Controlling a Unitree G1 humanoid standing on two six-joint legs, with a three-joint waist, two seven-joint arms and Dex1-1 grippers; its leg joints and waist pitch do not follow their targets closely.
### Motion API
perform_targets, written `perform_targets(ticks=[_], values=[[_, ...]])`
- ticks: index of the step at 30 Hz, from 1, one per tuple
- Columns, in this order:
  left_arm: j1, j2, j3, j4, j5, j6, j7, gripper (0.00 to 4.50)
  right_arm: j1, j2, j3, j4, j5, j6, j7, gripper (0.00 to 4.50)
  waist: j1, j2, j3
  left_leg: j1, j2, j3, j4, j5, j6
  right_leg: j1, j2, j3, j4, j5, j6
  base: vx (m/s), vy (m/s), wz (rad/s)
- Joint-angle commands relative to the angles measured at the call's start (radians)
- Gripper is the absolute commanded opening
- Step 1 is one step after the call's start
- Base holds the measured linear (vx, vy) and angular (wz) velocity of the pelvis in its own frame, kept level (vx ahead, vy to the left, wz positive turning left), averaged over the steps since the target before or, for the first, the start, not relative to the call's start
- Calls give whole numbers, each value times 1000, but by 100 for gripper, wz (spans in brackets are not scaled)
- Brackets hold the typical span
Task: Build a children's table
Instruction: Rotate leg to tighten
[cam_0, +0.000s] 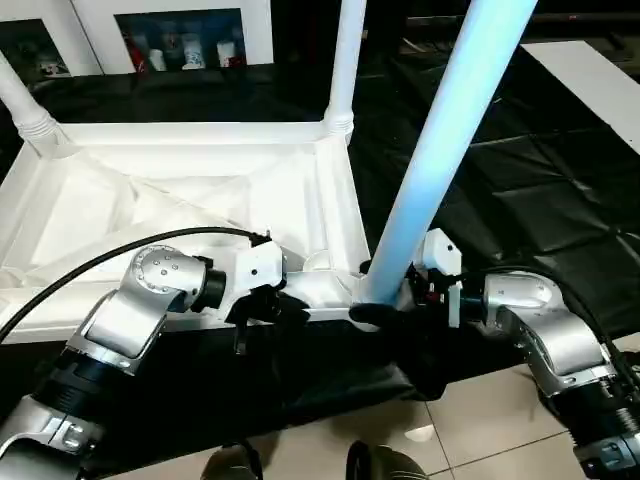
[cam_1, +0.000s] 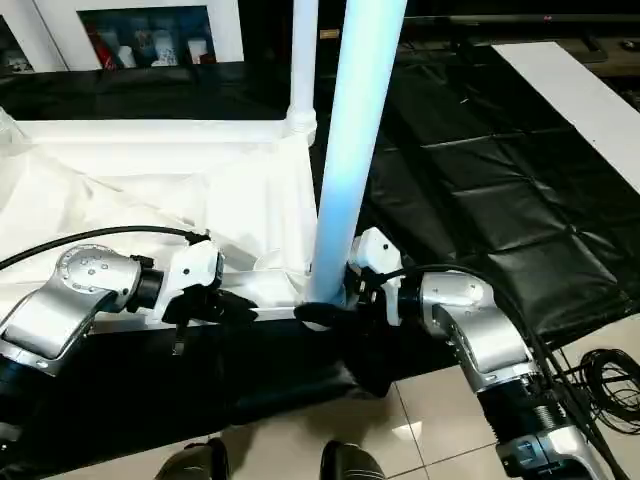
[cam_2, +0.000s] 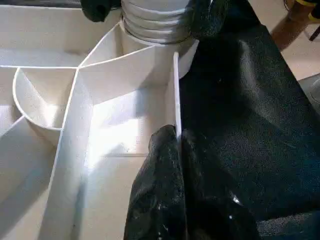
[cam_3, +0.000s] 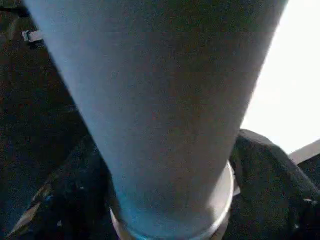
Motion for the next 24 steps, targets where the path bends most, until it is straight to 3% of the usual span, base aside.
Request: perform_targets(ticks=[1, 7, 15, 17, 21, 22, 23, 24], values=[[16, 3, -36, -17, -12, -2, -37, 0, -8, -9, 3, 18, -20, -12, 6, 334, 1, -6, -76, 19, 24, -8, -47, -75, 106, 60, -65, 48, -51, -21, -270, 0, 0, 0], [9, 0, -37, -13, -11, 0, -35, 0, -7, 0, 6, 27, -23, -18, 10, 287, 0, -5, -76, 20, 25, -8, -46, -75, 108, 60, -65, 48, -50, -20, -274, 0, 0, 0], [1, -20, -32, 6, 0, 31, 7, 0, -3, 46, -23, 68, -19, 1, -76, 269, -1, -5, -73, 19, 25, -9, -47, -85, 104, 59, -65, 47, -52, -39, -273, 0, 0, 0], [-4, -31, -29, 17, 7, 33, 28, 0, -6, 59, -30, 83, -29, 2, -111, 269, -3, -6, -70, 19, 24, -9, -49, -106, 90, 56, -66, 47, -59, -88, -267, 0, 0, 0], [-47, -114, -17, 99, 60, 77, 186, 0, -13, 151, -68, 139, -65, 3, -312, 268, -9, -7, -66, 24, 24, -13, -56, -177, 38, 52, -70, 47, -77, -249, -221, 0, 0, 0], [-66, -145, -15, 130, 80, 85, 241, 0, -20, 187, -78, 155, -78, 3, -386, 268, -13, -5, -59, 27, 26, -12, -60, -193, 26, 41, -68, 48, -84, -281, -211, 0, 0, 0], [-74, -156, -14, 143, 87, 87, 262, 0, -23, 201, -82, 162, -84, 3, -415, 268, -13, -5, -59, 27, 26, -12, -60, -193, 26, 41, -68, 48, -84, -281, -211, 0, 0, 0], [-99, -196, -11, 181, 104, 104, 324, 0, -40, 249, -99, 194, -99, 6, -518, 268, -13, -6, -63, 24, 22, -17, -61, -209, 7, 50, -74, 46, -86, -332, -192, 0, 0, 0]])
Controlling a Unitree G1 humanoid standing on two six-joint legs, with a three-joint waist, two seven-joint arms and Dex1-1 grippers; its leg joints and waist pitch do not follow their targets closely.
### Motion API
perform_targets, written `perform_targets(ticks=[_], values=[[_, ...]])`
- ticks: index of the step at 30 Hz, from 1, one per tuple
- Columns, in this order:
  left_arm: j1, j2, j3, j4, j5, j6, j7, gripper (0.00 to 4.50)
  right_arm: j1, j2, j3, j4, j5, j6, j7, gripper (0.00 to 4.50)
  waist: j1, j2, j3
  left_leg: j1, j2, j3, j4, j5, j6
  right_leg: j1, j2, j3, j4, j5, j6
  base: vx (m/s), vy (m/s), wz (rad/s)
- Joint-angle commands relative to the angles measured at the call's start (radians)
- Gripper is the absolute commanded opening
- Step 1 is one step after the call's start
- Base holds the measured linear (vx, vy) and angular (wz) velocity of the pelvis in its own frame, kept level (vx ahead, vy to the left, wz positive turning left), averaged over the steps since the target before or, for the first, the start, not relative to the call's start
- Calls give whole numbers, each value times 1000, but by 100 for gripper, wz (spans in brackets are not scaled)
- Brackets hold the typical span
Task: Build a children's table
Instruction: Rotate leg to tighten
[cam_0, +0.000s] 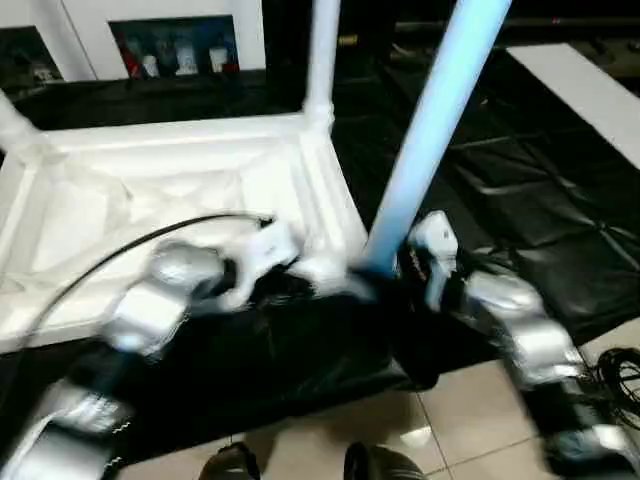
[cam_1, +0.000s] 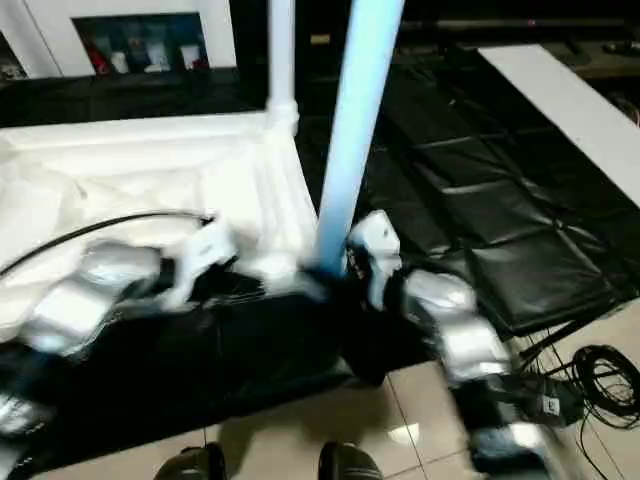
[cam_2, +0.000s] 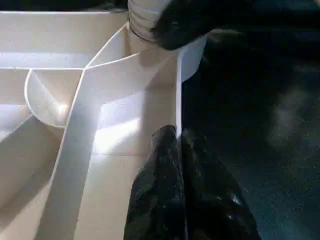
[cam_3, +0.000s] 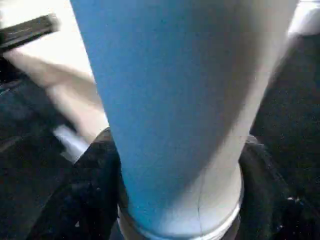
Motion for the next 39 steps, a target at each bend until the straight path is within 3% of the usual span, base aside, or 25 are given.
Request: perform_targets(ticks=[1, 2, 4, 5, 8, 13, 15, 19, 26, 29, 31, 32, 34, 35, 38, 39], values=[[-19, -67, -24, 69, 34, 41, 115, 0, -18, 58, 3, 72, -48, 25, -164, 267, 1, -3, -60, 19, 23, -16, -68, -208, 10, 41, -73, 46, -87, -345, -178, 0, 0, 0], [-43, -105, -15, 102, 42, 62, 173, 0, -41, 95, -12, 111, -58, 26, -249, 267, 1, -2, -58, 27, 22, -16, -67, -240, 1, 33, -72, 45, -94, -382, -171, 0, 0, 0], [-83, -163, -8, 156, 56, 85, 251, 0, -85, 154, -39, 186, -78, 21, -398, 267, -3, -2, -56, 23, 18, -20, -70, -258, -17, 33, -73, 44, -96, -428, -156, 0, 0, 0], [-105, -193, -6, 190, 64, 86, 293, 0, -111, 190, -64, 231, -63, 16, -462, 267, -2, -3, -59, 27, 17, -20, -70, -261, -18, 32, -74, 45, -98, -429, -143, 0, 0, 0], [-137, -231, -14, 246, 78, 77, 336, 0, -162, 238, -84, 313, -63, 2, -552, 267, 0, -4, -60, 22, 16, -19, -70, -254, -4, 34, -71, 46, -95, -370, -132, 0, 0, 0], [-150, -235, -28, 273, 101, 38, 320, 0, -197, 270, -89, 352, -60, -41, -498, 267, 0, -6, -59, 18, 15, -17, -70, -250, 15, 35, -70, 45, -94, -339, -132, 0, 0, 0], [-141, -223, -31, 258, 102, 34, 301, 0, -192, 277, -96, 331, -48, -55, -464, 323, 2, -6, -58, 18, 17, -17, -72, -249, 22, 35, -70, 45, -93, -331, -135, 0, 0, 0], [-124, -200, -33, 233, 99, 19, 270, 0, -185, 261, -88, 299, -52, -76, -438, 360, 2, -6, -57, 17, 19, -18, -74, -254, 25, 35, -73, 45, -95, -350, -138, 0, 0, 0], [-68, -135, -17, 156, 51, -11, 170, 0, -121, 123, -32, 107, -22, -28, -244, 407, 4, -9, -62, 9, 18, -15, -71, -176, 51, 45, -69, 47, -86, -248, -152, 0, 0, 0], [-39, -95, -11, 124, 23, -54, 96, 0, -56, 1, 8, -16, -10, 3, -70, 407, 8, -10, -66, 6, 17, -13, -66, -114, 75, 53, -63, 46, -76, -141, -175, 0, 0, 0], [-13, -55, -23, 94, -2, -118, 5, 0, -21, -77, 21, -80, 1, 9, 39, 407, 9, -7, -73, 3, 18, -10, -58, -59, 112, 55, -59, 47, -58, 10, -212, 0, 0, 0], [4, -35, -29, 65, -22, -123, -46, 0, -8, -110, 26, -101, 5, 10, 86, 407, 7, -6, -72, -1, 16, -11, -57, -48, 120, 58, -58, 46, -54, 39, -218, 0, 0, 0], [20, -2, -43, 30, -37, -131, -107, 0, 5, -153, 35, -125, 8, 5, 144, 407, 5, -6, -74, 2, 19, -9, -54, -30, 140, 57, -57, 46, -47, 105, -241, 0, 0, 0], [31, 30, -57, 1, -44, -135, -156, 0, 18, -193, 46, -150, 10, 0, 199, 407, 5, -1, -72, 7, 21, -8, -54, -42, 150, 53, -58, 45, -49, 108, -258, 0, 0, 0], [37, 52, -62, -17, -49, -135, -188, 0, 30, -229, 61, -180, 22, 8, 255, 407, 8, 1, -67, 11, 25, -6, -55, -64, 151, 50, -60, 47, -52, 72, -266, 0, 0, 0], [41, 68, -63, -30, -57, -137, -216, 0, 35, -249, 70, -196, 30, 10, 288, 407, 11, 1, -64, 13, 26, -6, -57, -89, 139, 48, -61, 46, -56, 13, -263, 0, 0, 0]])
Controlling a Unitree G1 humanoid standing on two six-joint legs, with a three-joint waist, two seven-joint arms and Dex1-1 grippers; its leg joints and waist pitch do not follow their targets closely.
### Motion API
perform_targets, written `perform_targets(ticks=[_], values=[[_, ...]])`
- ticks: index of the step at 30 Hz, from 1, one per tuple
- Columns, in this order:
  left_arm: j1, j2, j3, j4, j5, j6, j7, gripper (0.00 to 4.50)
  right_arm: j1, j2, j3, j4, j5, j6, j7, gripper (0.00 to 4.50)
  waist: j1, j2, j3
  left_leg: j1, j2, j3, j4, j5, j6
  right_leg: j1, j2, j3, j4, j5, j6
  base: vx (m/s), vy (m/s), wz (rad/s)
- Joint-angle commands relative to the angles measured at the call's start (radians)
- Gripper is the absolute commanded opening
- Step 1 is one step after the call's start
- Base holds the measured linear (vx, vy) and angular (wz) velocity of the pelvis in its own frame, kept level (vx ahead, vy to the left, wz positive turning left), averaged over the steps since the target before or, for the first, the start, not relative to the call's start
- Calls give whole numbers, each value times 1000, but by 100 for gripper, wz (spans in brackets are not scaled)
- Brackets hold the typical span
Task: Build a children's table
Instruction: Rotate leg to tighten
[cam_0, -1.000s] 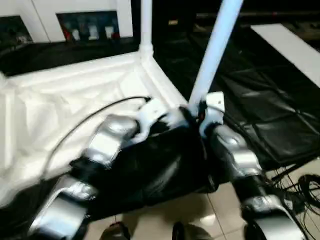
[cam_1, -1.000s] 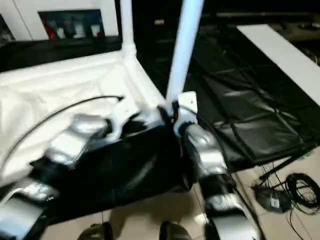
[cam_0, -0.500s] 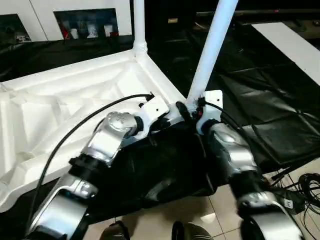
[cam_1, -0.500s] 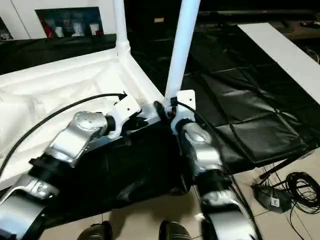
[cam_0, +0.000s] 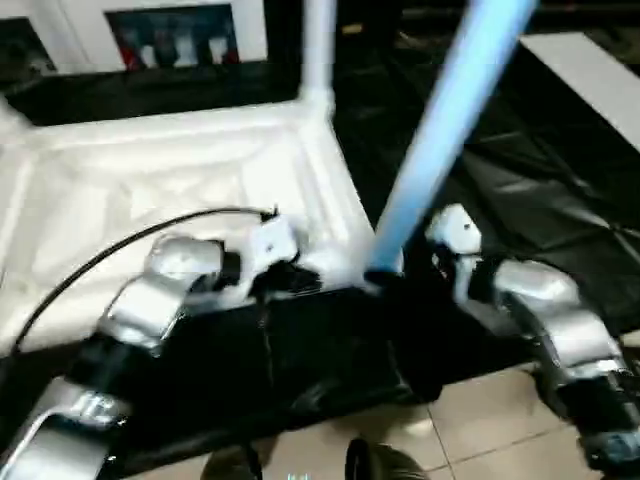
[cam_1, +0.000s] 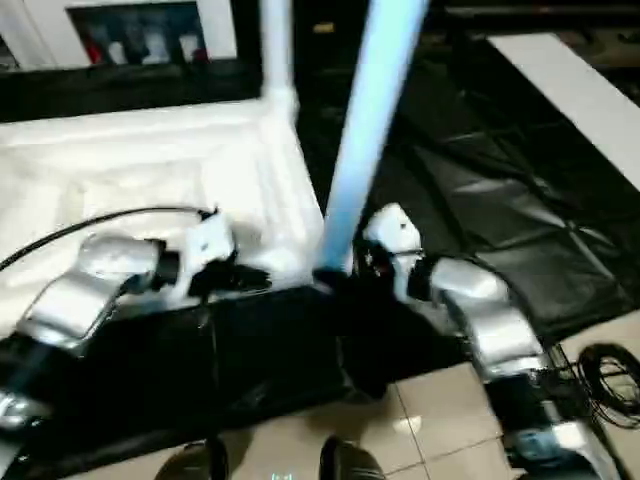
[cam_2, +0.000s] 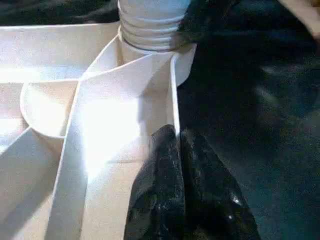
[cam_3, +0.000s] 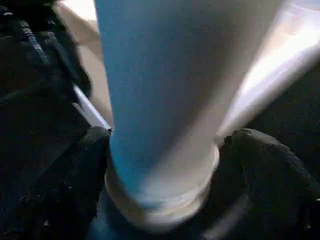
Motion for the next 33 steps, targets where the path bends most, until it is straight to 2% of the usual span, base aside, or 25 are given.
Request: perform_targets(ticks=[1, 4, 7, 10, 13, 18, 25, 30, 31, 33], values=[[24, 10, -53, -22, -14, -3, -80, 0, 17, -28, 16, -47, 28, 7, 53, 407, 0, -2, -64, 23, 28, -7, -45, -107, 120, 63, -65, 48, -57, -20, -261, 0, 0, 0], [27, 25, -45, -28, -19, -5, -102, 0, 20, -43, 22, -69, 37, 15, 80, 407, 2, -1, -62, 25, 29, -8, -49, -137, 93, 60, -66, 49, -62, -77, -251, 0, 0, 0], [31, 45, -38, -33, -26, -12, -115, 0, 17, -52, 26, -64, 51, 25, 132, 407, 2, -4, -63, 23, 28, -8, -47, -133, 88, 62, -67, 50, -60, -72, -251, 0, 0, 0], [33, 48, -36, -34, -27, -13, -116, 0, 17, -51, 33, -54, 47, 21, 143, 407, 2, -6, -66, 21, 25, -7, -44, -99, 97, 64, -65, 50, -54, -18, -254, 0, 0, 0], [33, 48, -36, -36, -28, -13, -113, 0, 19, -51, 51, -37, 24, -1, 163, 407, 2, -8, -66, 20, 25, -7, -42, -89, 107, 66, -66, 50, -52, -5, -256, 0, 0, 0], [34, 46, -34, -37, -26, -12, -111, 0, 21, -57, 68, -32, 12, -13, 171, 407, 3, -8, -66, 21, 25, -8, -42, -92, 106, 65, -66, 49, -53, -24, -253, 0, 0, 0], [35, 49, -36, -37, -28, -11, -112, 0, 9, -34, 55, -7, 16, -6, 164, 407, 3, -6, -67, 22, 25, -8, -40, -86, 111, 65, -66, 49, -51, -7, -263, 0, 0, 0], [36, 50, -37, -38, -28, -11, -114, 0, 9, -28, 53, 2, 16, -12, 160, 380, 3, -6, -69, 21, 25, -8, -39, -79, 111, 67, -65, 49, -48, 5, -264, 0, 0, 0], [37, 51, -37, -38, -28, -11, -114, 0, 9, -26, 54, 4, 19, -12, 161, 358, 4, -6, -69, 22, 25, -8, -39, -78, 112, 67, -66, 49, -48, 7, -266, 0, 0, 0], [36, 51, -38, -37, -28, -10, -115, 0, 9, -25, 54, 8, 19, -15, 161, 343, 4, -5, -71, 22, 25, -8, -38, -71, 115, 67, -65, 49, -46, 21, -270, 0, 0, 0]])
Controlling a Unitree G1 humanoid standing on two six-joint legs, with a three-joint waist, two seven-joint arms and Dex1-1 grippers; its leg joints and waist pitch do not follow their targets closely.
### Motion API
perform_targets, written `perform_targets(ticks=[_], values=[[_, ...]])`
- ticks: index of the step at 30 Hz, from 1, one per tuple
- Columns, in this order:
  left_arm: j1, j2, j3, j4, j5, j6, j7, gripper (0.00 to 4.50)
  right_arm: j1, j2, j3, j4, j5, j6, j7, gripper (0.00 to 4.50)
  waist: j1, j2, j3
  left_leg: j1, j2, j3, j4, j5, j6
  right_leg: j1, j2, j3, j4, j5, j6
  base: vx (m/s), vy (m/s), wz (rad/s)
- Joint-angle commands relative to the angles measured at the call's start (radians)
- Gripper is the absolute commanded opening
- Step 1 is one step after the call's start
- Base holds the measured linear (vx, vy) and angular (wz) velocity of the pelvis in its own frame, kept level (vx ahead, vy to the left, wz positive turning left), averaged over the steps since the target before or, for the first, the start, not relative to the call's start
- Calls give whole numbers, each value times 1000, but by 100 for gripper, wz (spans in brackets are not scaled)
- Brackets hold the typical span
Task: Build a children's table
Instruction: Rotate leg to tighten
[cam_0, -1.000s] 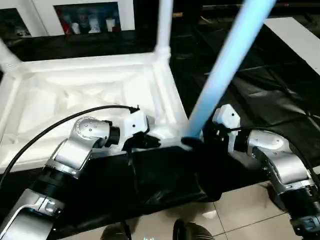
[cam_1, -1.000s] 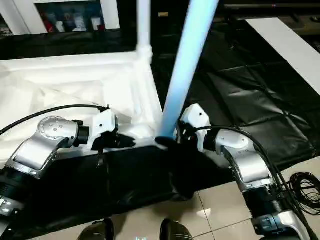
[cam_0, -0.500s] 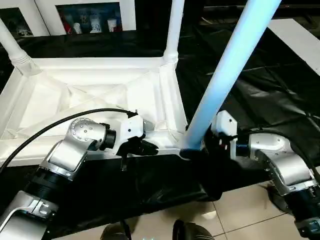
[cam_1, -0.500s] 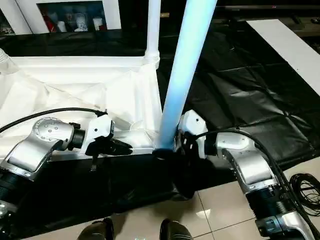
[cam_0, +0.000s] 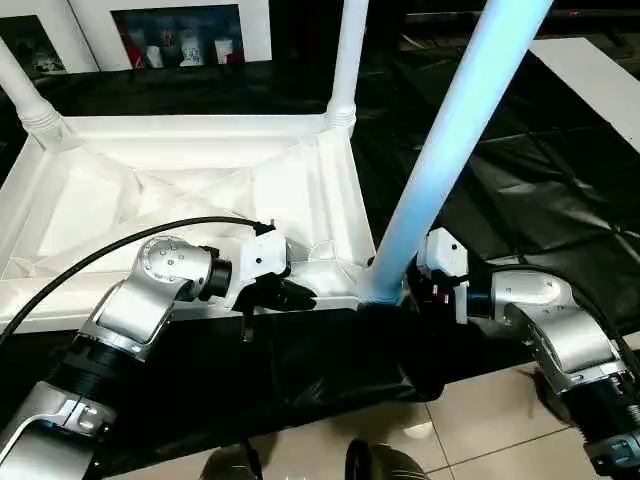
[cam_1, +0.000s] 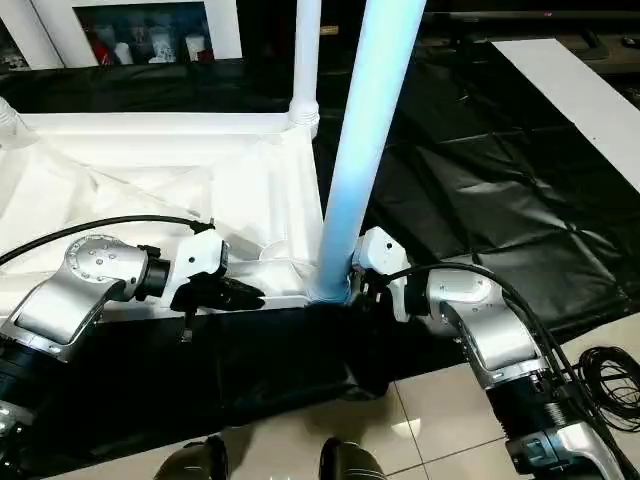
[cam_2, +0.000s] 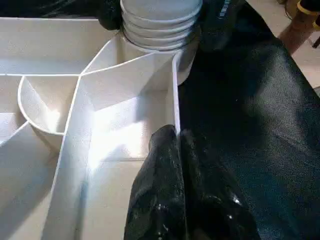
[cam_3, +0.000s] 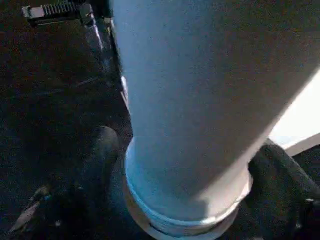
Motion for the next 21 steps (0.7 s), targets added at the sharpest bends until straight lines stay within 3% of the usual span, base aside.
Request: perform_targets(ticks=[1, 8, 15, 17, 18, 21], values=[[18, 6, -35, -16, 4, -3, -30, 0, 3, -1, -2, 4, 1, -7, 7, 343, 1, -4, -73, 22, 24, -8, -44, -70, 117, 66, -64, 48, -50, 23, -271, 0, 0, 0], [18, 6, -36, -14, 2, -2, -33, 0, 3, 4, -6, 9, 2, -15, 12, 279, 2, -3, -75, 22, 24, -8, -43, -73, 115, 67, -65, 48, -48, 20, -273, 0, 0, 0], [7, -8, -29, 12, 22, 12, 15, 0, 0, 44, -29, 47, -3, -1, -62, 273, 3, -4, -75, 21, 23, -8, -41, -68, 119, 67, -64, 48, -47, 28, -276, 0, 0, 0], [-20, -50, -11, 69, 60, 41, 128, 0, -13, 100, -66, 112, -19, 3, -187, 273, -1, -4, -68, 21, 23, -7, -44, -103, 100, 60, -65, 48, -57, -45, -269, 0, 0, 0], [-30, -65, -4, 89, 67, 48, 160, 0, -17, 120, -77, 132, -25, 4, -232, 273, -1, -3, -68, 23, 22, -10, -46, -133, 76, 62, -68, 46, -64, -117, -258, 0, 0, 0], [-53, -97, 3, 132, 89, 61, 231, 0, -23, 172, -105, 171, -31, 4, -337, 272, -5, -4, -64, 23, 23, -12, -51, -167, 41, 58, -70, 48, -74, -212, -222, 0, 0, 0]])
